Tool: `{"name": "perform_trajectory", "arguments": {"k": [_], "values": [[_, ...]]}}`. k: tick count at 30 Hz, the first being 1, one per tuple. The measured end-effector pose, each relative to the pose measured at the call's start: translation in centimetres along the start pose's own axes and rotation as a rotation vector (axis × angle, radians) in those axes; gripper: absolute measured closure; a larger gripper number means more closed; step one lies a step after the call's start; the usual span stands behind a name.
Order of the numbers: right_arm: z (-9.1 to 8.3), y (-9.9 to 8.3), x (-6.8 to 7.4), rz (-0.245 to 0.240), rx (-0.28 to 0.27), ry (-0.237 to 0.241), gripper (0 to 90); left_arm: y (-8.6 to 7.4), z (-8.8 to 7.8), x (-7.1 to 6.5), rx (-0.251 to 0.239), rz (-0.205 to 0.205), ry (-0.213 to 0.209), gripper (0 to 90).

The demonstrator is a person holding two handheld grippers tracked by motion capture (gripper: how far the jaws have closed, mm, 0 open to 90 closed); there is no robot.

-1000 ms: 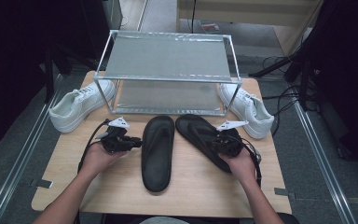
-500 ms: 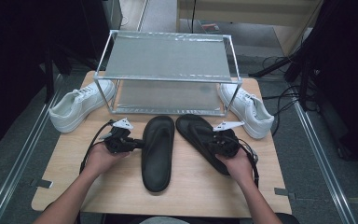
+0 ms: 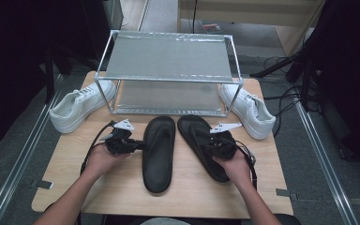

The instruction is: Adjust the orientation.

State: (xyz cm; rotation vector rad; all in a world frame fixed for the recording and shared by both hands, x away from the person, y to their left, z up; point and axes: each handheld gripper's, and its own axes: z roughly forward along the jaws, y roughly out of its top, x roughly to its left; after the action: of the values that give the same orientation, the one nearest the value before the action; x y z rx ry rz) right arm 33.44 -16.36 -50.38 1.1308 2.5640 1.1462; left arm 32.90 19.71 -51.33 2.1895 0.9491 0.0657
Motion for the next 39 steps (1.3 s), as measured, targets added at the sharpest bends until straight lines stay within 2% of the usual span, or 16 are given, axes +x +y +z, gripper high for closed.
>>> {"name": "perform_trajectory", "arguments": {"k": [1, 2, 5, 9, 18, 22, 23, 26, 28, 31, 33, 36, 39], "values": [[0.0, 0.0, 0.0, 0.0, 0.0, 0.0, 87.5, 0.0, 0.0, 0.0, 0.0, 0.0, 0.0, 84.9], [0.1, 0.0, 0.1, -0.002, -0.002, 0.002, 87.6, 0.0, 0.1, -0.1, -0.005, -0.007, -0.038, 84.9], [0.2, 0.1, 0.3, -0.004, -0.001, 0.007, 87.3, 0.3, 0.4, -1.1, 0.008, 0.036, -0.017, 81.4], [0.2, 0.1, 0.5, -0.006, -0.005, 0.012, 87.3, 0.6, 1.0, -2.2, 0.023, 0.069, -0.047, 81.9], [0.5, 0.1, 0.7, -0.002, -0.011, 0.025, 87.3, 0.8, 1.8, -3.5, 0.031, 0.091, -0.093, 83.2], [0.5, 0.1, 0.7, 0.002, -0.014, 0.027, 87.3, 0.8, 2.0, -4.1, 0.034, 0.105, -0.099, 83.3], [0.5, 0.1, 0.7, 0.008, -0.013, 0.028, 87.1, 0.9, 2.2, -4.4, 0.035, 0.109, -0.113, 83.5], [0.5, 0.1, 0.7, 0.01, -0.014, 0.029, 87.1, 0.9, 2.3, -4.6, 0.039, 0.112, -0.122, 83.5], [0.6, 0.1, 0.7, 0.014, -0.017, 0.033, 87.0, 1.0, 2.6, -4.8, 0.035, 0.113, -0.154, 83.2], [0.6, 0.0, 0.6, 0.019, -0.018, 0.037, 86.7, 1.1, 2.9, -5.1, 0.038, 0.111, -0.171, 83.3], [0.6, 0.0, 0.6, 0.024, -0.018, 0.036, 86.3, 1.1, 2.9, -5.1, 0.039, 0.117, -0.171, 83.2], [0.5, 0.0, 0.6, 0.023, -0.018, 0.033, 85.1, 1.1, 2.8, -5.0, 0.04, 0.098, -0.185, 82.3], [0.5, 0.0, 0.5, 0.015, -0.021, 0.021, 79.8, 1.2, 2.5, -5.0, 0.04, 0.089, -0.175, 76.6]]}}
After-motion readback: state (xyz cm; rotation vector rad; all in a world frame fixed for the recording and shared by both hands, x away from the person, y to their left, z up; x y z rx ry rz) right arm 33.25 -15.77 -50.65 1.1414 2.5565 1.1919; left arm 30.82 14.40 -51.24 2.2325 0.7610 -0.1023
